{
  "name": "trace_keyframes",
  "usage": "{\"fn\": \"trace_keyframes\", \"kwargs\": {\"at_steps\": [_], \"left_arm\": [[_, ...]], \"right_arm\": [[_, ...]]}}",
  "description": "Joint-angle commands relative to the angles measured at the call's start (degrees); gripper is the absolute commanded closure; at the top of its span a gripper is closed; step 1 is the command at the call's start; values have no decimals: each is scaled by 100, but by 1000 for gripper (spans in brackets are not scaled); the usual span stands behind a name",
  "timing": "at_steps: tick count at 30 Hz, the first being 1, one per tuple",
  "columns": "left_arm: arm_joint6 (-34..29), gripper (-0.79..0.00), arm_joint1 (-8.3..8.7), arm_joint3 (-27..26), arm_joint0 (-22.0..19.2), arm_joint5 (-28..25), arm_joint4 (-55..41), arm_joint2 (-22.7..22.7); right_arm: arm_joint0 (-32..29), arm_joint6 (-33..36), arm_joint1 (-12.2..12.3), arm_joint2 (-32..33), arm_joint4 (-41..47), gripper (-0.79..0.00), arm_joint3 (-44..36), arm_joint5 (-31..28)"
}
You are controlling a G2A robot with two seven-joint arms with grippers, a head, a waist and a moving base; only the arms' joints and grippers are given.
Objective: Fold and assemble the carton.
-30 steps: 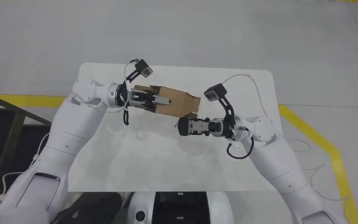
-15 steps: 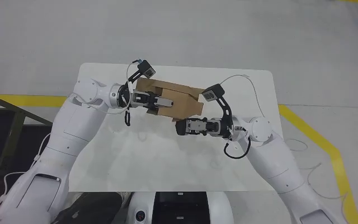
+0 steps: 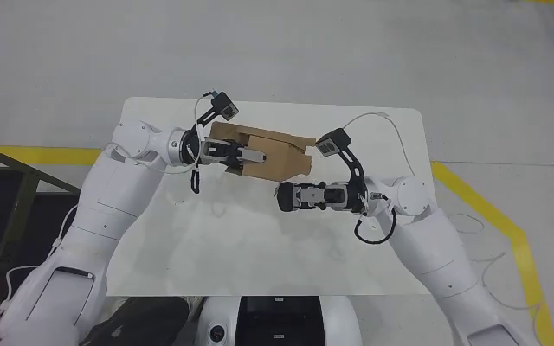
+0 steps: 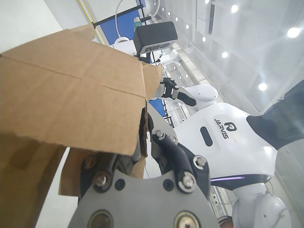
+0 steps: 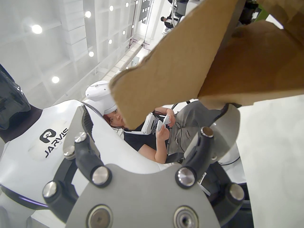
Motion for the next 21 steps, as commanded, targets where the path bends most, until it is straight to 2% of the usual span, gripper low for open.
{"fn": "trace_keyframes", "kwargs": {"at_steps": [1,9,21], "left_arm": [[-29,0,-2,31,3,23,-3,-3],[-180,0,-25,16,11,97,20,65],[-355,0,-58,-8,6,216,-17,134]], "right_arm": [[-33,4,26,100,-36,-785,-53,61],[-89,-181,79,447,23,-785,3,2],[-18,-293,51,418,125,-785,162,-172]]}}
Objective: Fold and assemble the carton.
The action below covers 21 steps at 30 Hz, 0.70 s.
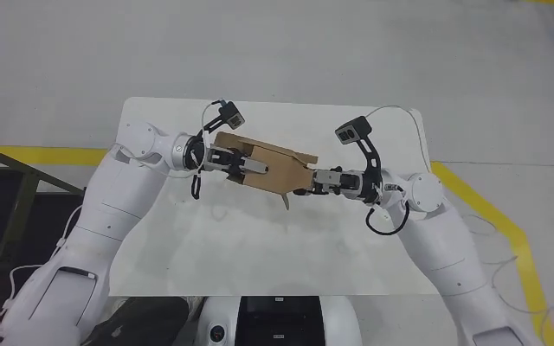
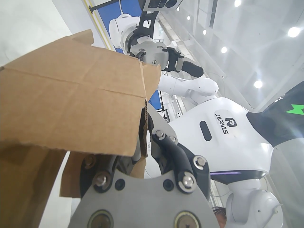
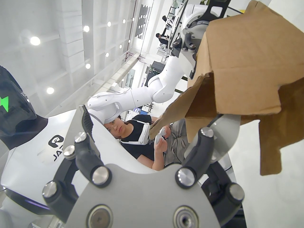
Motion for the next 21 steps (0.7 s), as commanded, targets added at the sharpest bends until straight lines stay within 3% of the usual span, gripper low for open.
{"fn": "trace_keyframes", "kwargs": {"at_steps": [1,21], "left_arm": [[-34,0,-4,2,1,18,-17,6],[-193,0,42,-306,23,95,256,362]], "right_arm": [[-5,-52,2,53,41,-785,25,-74],[12,-17,23,239,38,-785,134,-259]]}}
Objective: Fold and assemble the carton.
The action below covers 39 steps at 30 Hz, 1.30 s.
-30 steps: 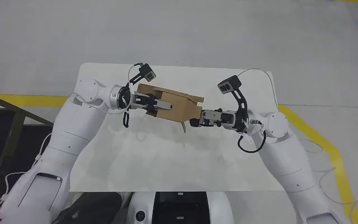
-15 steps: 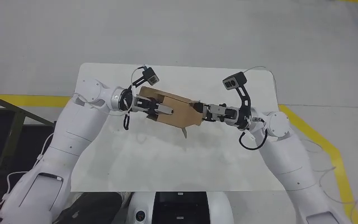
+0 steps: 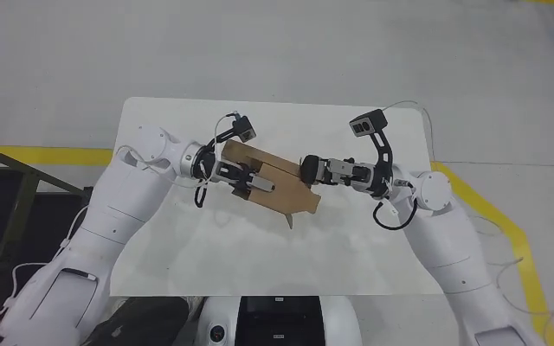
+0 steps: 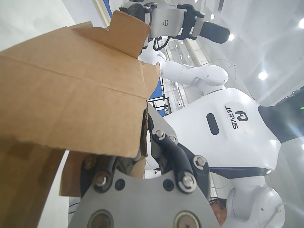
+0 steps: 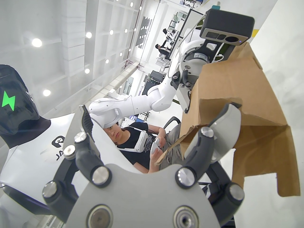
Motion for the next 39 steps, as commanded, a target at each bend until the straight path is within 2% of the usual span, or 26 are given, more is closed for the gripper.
{"fn": "trace_keyframes", "kwargs": {"at_steps": [1,21,31,39], "left_arm": [[0,0,14,-32,-4,3,18,43],[0,0,121,-54,-125,-32,-96,283],[0,0,189,89,-193,-40,-575,75],[0,0,288,128,-198,-52,-1043,-102]], "right_arm": [[14,16,1,5,-12,-785,15,-3],[119,114,-48,-267,-83,-785,96,-45],[42,-162,11,163,-66,-785,226,-247],[20,-650,61,367,-725,-785,336,-146]]}}
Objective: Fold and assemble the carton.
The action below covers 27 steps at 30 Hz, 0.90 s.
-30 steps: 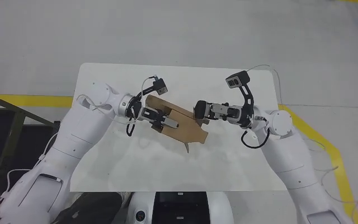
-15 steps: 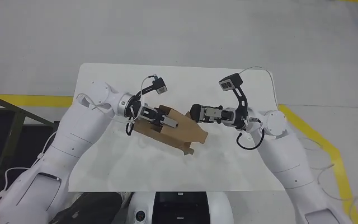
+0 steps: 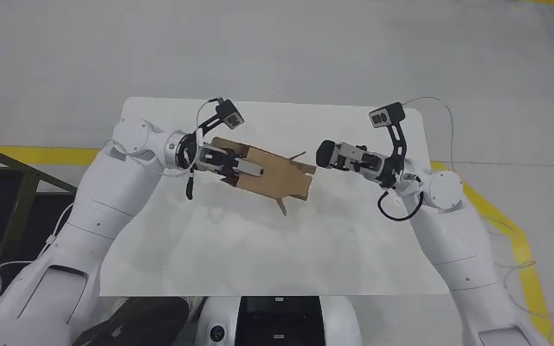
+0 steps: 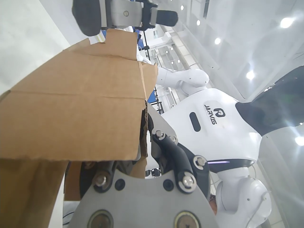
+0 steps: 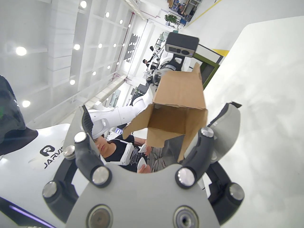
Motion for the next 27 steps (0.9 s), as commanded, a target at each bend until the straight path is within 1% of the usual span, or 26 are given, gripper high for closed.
{"fn": "trace_keyframes", "kwargs": {"at_steps": [1,8,11,18,27], "left_arm": [[0,0,23,7,-3,-3,-129,-36],[0,0,82,85,-60,90,-617,-127],[0,0,95,129,-94,158,-794,-130],[0,0,109,136,-185,284,-1077,-77],[0,0,140,134,-219,333,-1271,32]], "right_arm": [[14,-102,6,1,-173,-785,33,97],[115,-288,-5,-204,-746,-785,112,348],[142,-455,-30,-330,-913,-785,133,284],[311,-561,-91,-706,-1372,-785,279,340],[382,-607,-143,-944,-1448,-785,301,294]]}}
